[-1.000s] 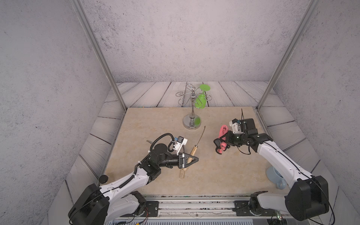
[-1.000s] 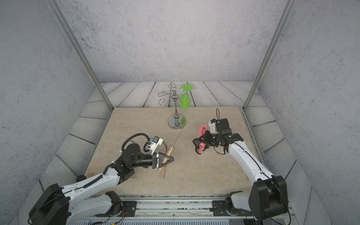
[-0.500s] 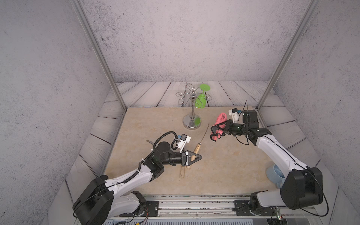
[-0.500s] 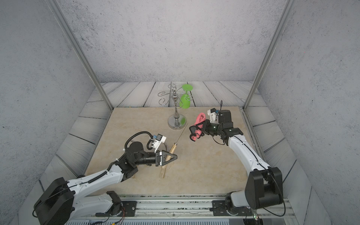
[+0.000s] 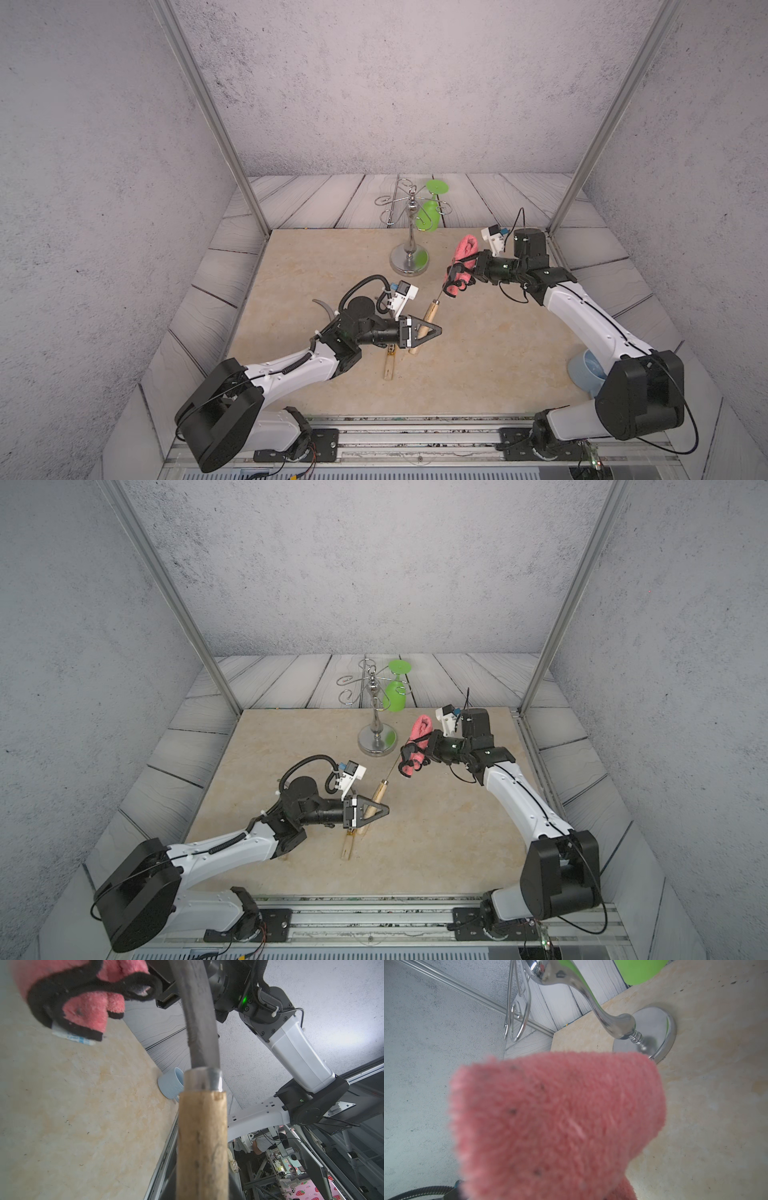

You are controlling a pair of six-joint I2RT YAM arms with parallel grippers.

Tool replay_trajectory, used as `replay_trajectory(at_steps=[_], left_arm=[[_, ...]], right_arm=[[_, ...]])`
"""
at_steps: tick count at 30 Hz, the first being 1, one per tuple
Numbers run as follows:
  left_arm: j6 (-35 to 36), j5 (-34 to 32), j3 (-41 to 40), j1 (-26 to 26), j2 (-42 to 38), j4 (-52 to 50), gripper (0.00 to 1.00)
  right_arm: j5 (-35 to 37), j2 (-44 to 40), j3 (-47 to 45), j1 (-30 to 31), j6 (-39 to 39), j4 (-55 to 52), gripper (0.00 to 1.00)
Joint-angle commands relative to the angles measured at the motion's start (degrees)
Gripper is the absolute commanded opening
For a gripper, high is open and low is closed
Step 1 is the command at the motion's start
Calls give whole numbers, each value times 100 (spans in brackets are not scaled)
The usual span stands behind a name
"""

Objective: Wipe small sickles with rags
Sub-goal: Wipe the small sickle.

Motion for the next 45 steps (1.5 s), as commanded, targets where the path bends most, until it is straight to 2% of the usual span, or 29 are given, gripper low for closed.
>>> replay_trajectory(at_steps=[1, 16, 25, 29, 34, 39, 45], left_arm=[[-219, 195, 218, -73, 124, 613, 0], [-304, 402, 559, -71, 449, 739, 0], [-326, 419, 693, -31, 649, 695, 0], [-344, 369, 702, 173, 624, 641, 0], [-415, 282, 688, 675, 434, 531, 0], [-218, 217, 694, 876, 144, 158, 0], [-130, 271, 391, 825, -246, -21, 0]], right_arm=[[-351, 101, 275, 166, -127, 168, 11], [-261, -483, 536, 841, -1675, -982, 9], [332, -825, 605, 1318, -2445, -1849, 9], [422, -1043, 385, 1365, -2443, -1972, 9], [637, -1498, -135, 1359, -2342, -2073, 9], [1226, -1773, -432, 1294, -2096, -2322, 9], [1184, -1643, -250, 563, -1249, -1750, 9]])
